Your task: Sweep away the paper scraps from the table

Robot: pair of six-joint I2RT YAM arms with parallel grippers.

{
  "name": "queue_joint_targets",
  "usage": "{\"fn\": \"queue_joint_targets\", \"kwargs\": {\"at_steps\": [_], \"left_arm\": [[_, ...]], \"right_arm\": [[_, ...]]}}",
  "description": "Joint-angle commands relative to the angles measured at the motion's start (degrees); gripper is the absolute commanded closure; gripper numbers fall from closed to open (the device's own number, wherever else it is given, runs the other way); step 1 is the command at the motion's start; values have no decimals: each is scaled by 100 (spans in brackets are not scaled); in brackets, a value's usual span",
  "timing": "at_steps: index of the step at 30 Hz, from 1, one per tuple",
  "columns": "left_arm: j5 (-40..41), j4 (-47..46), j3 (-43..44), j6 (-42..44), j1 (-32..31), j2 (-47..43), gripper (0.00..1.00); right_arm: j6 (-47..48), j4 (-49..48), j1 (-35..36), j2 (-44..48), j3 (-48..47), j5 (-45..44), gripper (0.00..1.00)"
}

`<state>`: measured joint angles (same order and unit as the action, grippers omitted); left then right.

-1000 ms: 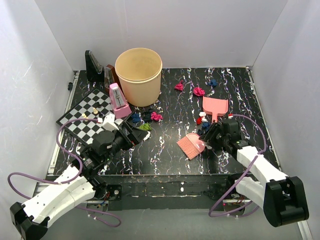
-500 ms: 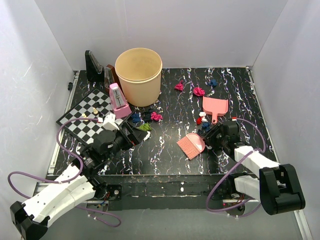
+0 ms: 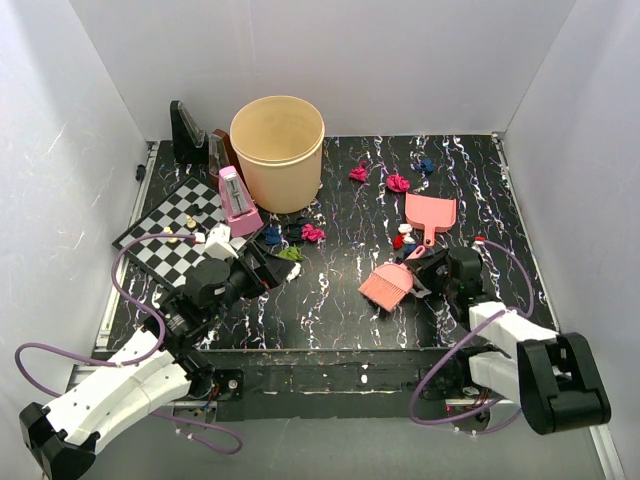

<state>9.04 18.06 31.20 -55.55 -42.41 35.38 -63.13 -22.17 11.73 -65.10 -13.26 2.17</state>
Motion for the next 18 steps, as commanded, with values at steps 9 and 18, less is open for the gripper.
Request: {"fn": "queue_joint_targets", "kwargs": {"at_steps": [9, 18], "left_arm": [[-235, -347, 211, -176, -21, 197, 7], [-1535, -936, 948, 519, -21, 1673, 4]], "right_arm": [[117, 1268, 32, 2527, 51, -341, 95], [662, 1129, 67, 2582, -704, 1249, 99]]}}
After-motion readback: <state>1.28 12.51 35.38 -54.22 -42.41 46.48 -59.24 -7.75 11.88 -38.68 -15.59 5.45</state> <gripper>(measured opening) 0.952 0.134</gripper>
